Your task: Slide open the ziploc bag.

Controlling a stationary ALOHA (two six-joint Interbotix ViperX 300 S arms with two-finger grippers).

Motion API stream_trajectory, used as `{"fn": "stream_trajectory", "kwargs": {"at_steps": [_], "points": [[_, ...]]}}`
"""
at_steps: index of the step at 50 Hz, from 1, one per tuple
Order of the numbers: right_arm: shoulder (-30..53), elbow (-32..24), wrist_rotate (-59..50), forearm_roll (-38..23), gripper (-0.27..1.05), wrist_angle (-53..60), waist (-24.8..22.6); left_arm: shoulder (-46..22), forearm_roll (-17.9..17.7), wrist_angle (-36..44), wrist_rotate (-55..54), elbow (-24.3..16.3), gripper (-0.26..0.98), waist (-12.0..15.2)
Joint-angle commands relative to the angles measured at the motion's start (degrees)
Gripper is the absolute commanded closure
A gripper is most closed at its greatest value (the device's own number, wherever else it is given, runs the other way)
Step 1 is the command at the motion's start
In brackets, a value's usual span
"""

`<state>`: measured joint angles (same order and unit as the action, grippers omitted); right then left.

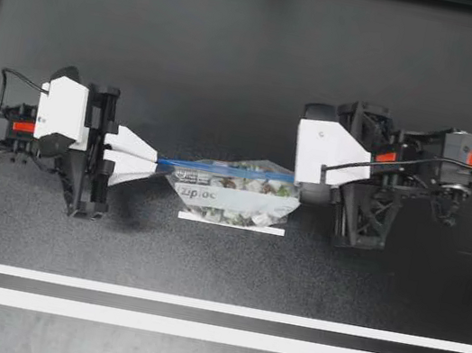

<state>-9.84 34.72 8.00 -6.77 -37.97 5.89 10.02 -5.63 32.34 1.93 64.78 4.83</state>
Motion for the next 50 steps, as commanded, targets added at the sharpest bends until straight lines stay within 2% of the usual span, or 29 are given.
{"fn": "stream_trajectory", "kwargs": {"at_steps": [1,29,36,44,46,50], "points": [[-2.20,0.18,-0.09,-0.09,0.94,-0.26,0.70,0.53,0.00,0.26,0.09,-0.35,0.92,0.26],[-3.16,2.37,-0.26,0.35,0.93,2.72,0.70,0.97,0.26,0.35,0.09,-0.62,0.88,0.26],[-2.99,2.90,-0.35,0.53,0.86,4.31,0.62,1.14,0.26,0.26,-0.09,-0.62,0.71,0.26],[-3.43,3.60,-1.49,0.53,0.67,5.80,0.70,1.14,0.26,-0.09,-0.26,-1.32,0.33,0.26],[-3.52,3.78,-1.58,0.53,0.59,5.98,0.70,1.14,0.26,-0.09,-0.26,-1.58,0.30,0.26],[-3.69,4.22,-1.67,0.53,0.47,6.68,0.62,1.23,0.26,0.00,-0.18,-1.76,0.32,0.26]]}}
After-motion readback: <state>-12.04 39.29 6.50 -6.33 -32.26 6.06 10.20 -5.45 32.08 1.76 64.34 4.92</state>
